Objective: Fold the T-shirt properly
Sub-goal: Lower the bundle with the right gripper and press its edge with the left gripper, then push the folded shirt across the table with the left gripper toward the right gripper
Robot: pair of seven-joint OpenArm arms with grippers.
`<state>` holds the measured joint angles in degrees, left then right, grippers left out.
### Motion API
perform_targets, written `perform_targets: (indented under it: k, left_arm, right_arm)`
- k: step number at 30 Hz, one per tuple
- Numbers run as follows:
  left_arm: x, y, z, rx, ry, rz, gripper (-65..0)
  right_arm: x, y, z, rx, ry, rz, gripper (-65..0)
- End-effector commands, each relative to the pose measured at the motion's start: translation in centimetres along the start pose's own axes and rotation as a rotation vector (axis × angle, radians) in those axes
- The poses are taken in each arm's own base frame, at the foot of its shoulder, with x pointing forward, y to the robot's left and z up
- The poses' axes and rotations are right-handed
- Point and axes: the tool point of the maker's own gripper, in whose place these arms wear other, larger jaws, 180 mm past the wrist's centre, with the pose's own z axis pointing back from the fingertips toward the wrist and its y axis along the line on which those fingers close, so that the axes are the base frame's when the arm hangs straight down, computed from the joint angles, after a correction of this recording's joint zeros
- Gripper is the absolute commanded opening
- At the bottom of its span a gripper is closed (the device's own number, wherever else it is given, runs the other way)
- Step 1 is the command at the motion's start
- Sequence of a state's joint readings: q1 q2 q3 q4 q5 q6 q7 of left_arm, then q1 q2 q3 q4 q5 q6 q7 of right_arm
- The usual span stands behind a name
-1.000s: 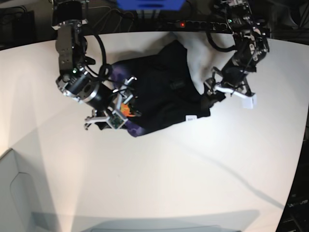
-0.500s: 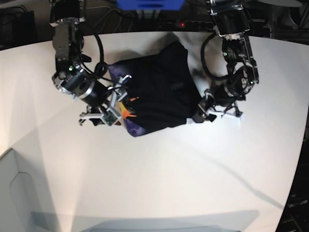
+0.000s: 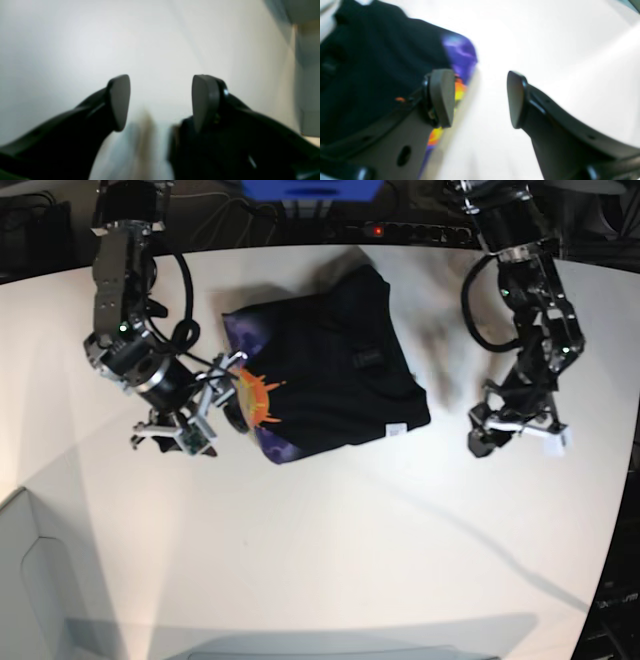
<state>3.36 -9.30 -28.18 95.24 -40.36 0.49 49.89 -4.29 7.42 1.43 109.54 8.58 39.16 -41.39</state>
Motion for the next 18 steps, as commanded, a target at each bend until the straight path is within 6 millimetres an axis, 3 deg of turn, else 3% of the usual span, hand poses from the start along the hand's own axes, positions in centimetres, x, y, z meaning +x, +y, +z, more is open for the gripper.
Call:
perform_targets:
  k: [1, 4, 8, 11, 15, 18]
  left_arm:
    - [0.6, -0.4, 1.3, -0.016, -0.032, -0.008, -27.2]
    - [-1.2, -0.2, 3.9, -0.025, -0.025, -0.002, -27.1]
    - [-8.1, -2.8, 5.0, -0.109, 0.117, 0.074, -27.1]
    - [-11.6, -4.8, 4.6, -0.148, 0.193, 0.113, -27.1]
    - [-14.0, -5.6, 3.8, -0.133, 0.236, 0.123, -27.1]
    - [-14.2, -5.5, 3.3, -0.108, 0.233, 0.107, -27.1]
  right_arm:
    - [2.3, -0.6, 0.3, -0.006, -0.077, 0.02, -31.3]
    - [2.4, -2.3, 0.7, -0.052, -0.083, 0.011, -30.1]
    - [1.9, -3.9, 1.4, -0.099, -0.076, -0.01, -26.3]
    - [1.7, -4.5, 1.6, -0.115, -0.072, -0.016, -25.9]
    - [1.5, -4.6, 1.6, -0.119, -0.07, -0.018, -25.8]
    - [1.4, -4.6, 1.7, -0.119, -0.065, -0.017, -25.8]
